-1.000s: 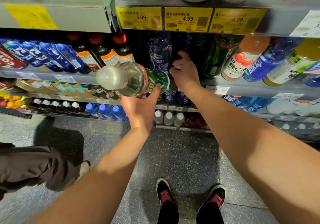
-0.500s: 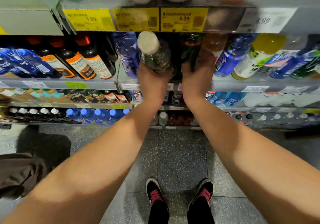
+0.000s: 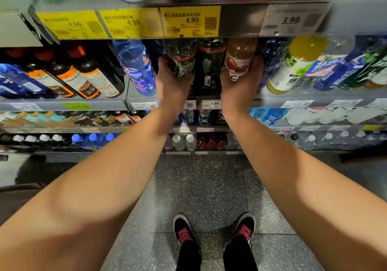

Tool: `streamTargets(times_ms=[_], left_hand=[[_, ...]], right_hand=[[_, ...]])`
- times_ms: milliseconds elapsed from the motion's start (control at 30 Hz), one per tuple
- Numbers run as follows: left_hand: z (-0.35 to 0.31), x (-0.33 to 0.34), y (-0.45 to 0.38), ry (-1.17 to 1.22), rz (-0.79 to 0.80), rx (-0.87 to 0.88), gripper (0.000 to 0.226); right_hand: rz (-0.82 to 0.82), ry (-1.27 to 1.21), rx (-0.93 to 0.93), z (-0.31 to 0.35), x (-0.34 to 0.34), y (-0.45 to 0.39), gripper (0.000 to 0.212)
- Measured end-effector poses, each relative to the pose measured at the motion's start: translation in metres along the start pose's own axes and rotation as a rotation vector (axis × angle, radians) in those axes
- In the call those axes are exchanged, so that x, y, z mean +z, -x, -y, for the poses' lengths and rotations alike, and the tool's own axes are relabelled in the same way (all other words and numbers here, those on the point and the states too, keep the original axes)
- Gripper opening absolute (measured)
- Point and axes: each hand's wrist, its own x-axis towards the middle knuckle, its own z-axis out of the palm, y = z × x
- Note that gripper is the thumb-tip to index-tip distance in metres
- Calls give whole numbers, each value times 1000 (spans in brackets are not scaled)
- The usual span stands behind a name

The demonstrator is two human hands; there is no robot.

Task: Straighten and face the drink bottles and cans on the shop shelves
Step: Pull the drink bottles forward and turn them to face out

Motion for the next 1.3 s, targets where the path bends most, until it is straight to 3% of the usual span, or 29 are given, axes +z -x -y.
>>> streamTargets(times_ms=[133, 267, 433, 533, 700, 933, 1200, 1300], left_hand=[[6, -2, 1, 27, 16, 19, 60], [6, 0, 5, -4, 6, 30, 59], [3, 0, 8, 75, 20, -22, 55], [-2, 3, 12, 212, 18, -64, 53], [-4, 7, 23, 233, 12, -95, 66], [0, 5, 23, 86, -30, -54, 68], [3, 6, 9, 39, -48, -50, 62], [7, 2, 3, 5, -41, -27, 58]], right_hand=[[-12, 87, 0, 2, 4, -7, 84], [-70, 136, -19, 1, 1, -9, 69], [-235, 3, 43, -9, -18, -12, 61], [-189, -18, 62, -13, -27, -21, 66], [-124, -14, 57, -13, -27, -31, 86], [-54, 91, 136, -15, -28, -54, 90], [-54, -89, 126, -15, -27, -53, 95], [-20, -29, 129, -15, -32, -57, 101]])
